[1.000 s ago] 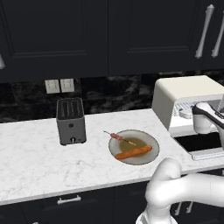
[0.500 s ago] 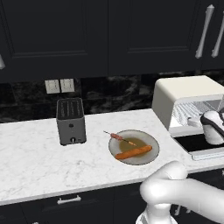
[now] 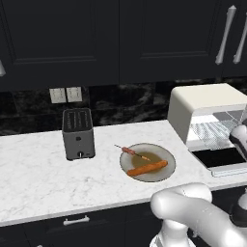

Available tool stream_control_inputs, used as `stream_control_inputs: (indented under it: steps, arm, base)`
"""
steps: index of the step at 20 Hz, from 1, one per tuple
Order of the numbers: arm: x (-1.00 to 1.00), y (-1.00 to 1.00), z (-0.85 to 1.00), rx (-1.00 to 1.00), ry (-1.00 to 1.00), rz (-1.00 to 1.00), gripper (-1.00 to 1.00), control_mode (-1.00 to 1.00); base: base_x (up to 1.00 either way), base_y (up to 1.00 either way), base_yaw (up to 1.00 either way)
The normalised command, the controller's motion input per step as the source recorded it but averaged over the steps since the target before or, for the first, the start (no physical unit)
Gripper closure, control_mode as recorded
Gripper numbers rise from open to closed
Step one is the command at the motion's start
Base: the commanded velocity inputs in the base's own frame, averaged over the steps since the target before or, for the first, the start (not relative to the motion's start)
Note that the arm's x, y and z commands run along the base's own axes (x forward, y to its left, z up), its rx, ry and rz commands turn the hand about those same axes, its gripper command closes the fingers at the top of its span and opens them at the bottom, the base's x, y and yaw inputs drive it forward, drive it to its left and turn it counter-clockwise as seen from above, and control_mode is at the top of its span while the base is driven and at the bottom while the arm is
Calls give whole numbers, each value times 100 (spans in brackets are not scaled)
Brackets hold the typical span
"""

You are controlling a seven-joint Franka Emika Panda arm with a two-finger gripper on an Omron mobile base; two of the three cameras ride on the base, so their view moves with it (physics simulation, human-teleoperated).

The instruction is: Pick up the kebab skewer and baguette bread, and place them inside the toaster oven. Close the toaster oven door and start by setting the timer.

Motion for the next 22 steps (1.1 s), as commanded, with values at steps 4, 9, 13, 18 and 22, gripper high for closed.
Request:
stream_control_inputs:
  steps: [4,9,13,18,22]
  arm:
    - [-69,-20,38,-5,26,2,-100,-100]
    - [-90,13,100,-1,2,8,-100,-100]
    - [-97,100,43,-10,4,6,-100,-100]
    - [-38,100,18,-8,6,0,-100,-100]
    - [-4,100,12,-9,5,5,-100,-100]
  base:
    - [0,0,0]
    - [0,0,0]
    - [0,0,0]
    - [0,0,0]
    - [0,0,0]
